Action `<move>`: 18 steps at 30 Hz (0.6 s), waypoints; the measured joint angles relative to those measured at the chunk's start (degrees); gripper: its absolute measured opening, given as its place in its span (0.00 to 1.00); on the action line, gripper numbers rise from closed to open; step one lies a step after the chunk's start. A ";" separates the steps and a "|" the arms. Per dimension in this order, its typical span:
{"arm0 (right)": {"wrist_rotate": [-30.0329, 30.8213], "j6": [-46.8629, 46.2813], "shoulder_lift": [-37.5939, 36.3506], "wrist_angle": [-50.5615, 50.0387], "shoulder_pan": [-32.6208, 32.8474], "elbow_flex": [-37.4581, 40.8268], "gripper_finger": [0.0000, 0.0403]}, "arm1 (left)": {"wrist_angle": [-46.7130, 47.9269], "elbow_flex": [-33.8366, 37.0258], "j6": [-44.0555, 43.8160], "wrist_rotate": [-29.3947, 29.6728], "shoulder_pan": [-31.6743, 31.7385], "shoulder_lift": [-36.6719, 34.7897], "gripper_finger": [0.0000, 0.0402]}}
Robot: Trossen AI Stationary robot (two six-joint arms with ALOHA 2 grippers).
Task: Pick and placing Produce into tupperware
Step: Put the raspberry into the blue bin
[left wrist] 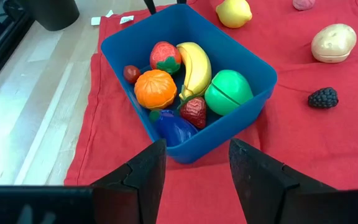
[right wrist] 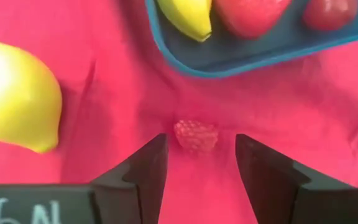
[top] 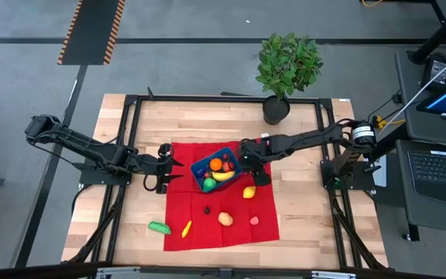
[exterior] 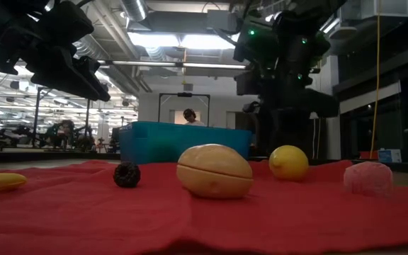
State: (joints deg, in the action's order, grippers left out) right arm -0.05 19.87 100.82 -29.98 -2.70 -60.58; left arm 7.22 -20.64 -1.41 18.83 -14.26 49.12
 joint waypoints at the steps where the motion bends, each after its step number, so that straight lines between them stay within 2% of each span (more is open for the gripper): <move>1: 0.00 -0.01 0.00 0.62 0.02 0.14 0.47 | 0.00 0.00 0.00 0.00 0.00 -0.02 0.42; 8: 0.00 0.01 0.02 2.83 0.00 0.14 0.47 | -0.20 0.00 -0.07 0.00 -0.02 0.00 0.42; 18: -0.02 2.90 4.06 2.56 0.00 0.14 0.47 | -0.24 0.00 -0.20 0.00 0.00 -0.01 0.42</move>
State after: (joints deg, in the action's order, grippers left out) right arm -0.08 22.77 104.87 -27.42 -2.70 -60.45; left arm 6.98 -20.64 -1.61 18.83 -14.26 49.11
